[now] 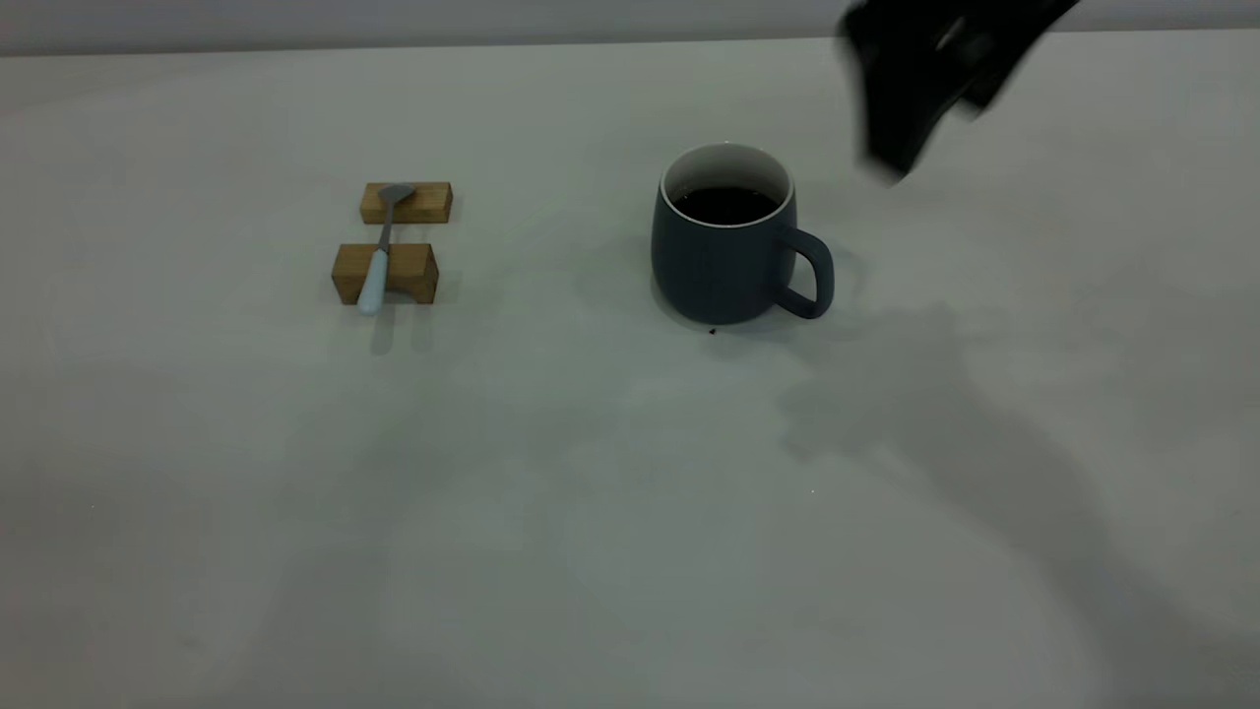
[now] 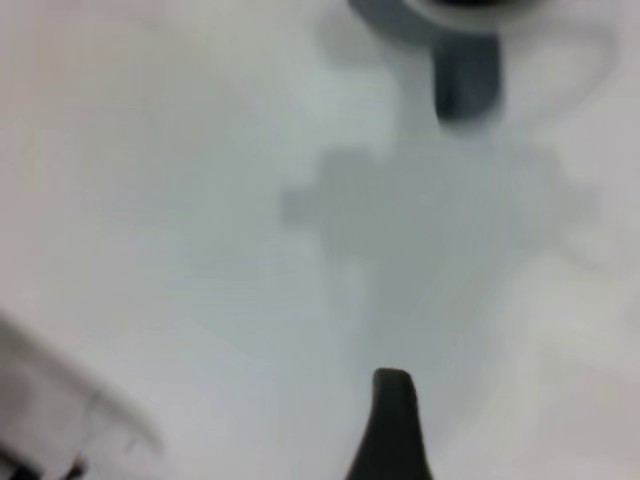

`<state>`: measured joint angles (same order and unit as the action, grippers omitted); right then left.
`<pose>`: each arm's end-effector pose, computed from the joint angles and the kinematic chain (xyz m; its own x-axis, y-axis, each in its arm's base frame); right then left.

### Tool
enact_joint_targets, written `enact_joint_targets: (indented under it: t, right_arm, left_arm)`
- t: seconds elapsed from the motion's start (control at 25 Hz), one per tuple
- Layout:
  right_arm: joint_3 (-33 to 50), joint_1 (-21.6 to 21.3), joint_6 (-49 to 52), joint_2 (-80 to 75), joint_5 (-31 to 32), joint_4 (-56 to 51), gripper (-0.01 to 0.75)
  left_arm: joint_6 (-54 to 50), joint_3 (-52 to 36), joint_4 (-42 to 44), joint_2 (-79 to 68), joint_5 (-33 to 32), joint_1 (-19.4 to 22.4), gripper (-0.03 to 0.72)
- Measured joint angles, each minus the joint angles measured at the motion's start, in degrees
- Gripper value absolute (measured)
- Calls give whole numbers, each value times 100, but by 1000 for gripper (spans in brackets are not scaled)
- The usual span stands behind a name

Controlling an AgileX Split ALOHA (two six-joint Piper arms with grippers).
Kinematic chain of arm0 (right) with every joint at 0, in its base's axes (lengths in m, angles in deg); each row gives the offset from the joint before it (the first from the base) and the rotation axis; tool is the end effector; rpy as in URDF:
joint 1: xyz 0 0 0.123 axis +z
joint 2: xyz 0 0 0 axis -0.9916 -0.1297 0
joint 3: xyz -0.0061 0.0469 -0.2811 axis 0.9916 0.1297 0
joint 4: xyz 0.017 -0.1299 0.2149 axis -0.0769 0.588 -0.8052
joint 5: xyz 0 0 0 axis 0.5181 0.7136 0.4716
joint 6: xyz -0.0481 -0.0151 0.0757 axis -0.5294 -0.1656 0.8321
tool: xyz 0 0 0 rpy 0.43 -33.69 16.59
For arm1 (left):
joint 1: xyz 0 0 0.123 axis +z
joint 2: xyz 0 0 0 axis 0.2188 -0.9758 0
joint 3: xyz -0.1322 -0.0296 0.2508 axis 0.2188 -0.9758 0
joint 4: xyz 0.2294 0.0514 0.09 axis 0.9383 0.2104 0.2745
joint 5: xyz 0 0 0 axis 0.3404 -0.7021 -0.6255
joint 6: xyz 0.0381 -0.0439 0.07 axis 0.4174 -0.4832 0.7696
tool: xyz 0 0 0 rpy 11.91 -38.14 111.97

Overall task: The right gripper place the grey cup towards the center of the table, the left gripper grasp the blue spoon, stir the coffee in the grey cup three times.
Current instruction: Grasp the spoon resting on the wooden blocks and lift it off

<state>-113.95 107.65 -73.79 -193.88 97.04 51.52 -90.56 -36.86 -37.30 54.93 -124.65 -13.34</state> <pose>0.3287 0.1557 0.2036 -0.7450 -0.6443 -0.1727 -0.6497 0.7596 -0.0312 -0.0094 0.0048 0.2682 -0.5087 -0.0332 -0.8603 -0.0523 0.9986 -0.0076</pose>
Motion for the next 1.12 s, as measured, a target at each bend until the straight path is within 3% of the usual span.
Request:
enact_joint_targets:
  t: [0.12, 0.2, 0.48, 0.76, 1.12]
  right_arm:
    - [0, -36, 511, 841, 1102, 196, 633]
    - [4, -36, 702, 1255, 1475, 228, 621]
    - [495, -36, 274, 3193, 1615, 116, 616]
    - [2220, -76, 590, 6249, 1727, 28, 611]
    - [3881, -1984, 626, 9138, 1708, -545, 600]
  left_arm:
    - [0, 0, 0, 0, 0, 0, 419]
    - [0, 0, 0, 0, 0, 0, 419]
    - [0, 0, 0, 0, 0, 0, 419]
    - [0, 0, 0, 0, 0, 0, 419]
    - [-6, 0, 0, 0, 0, 0, 419]
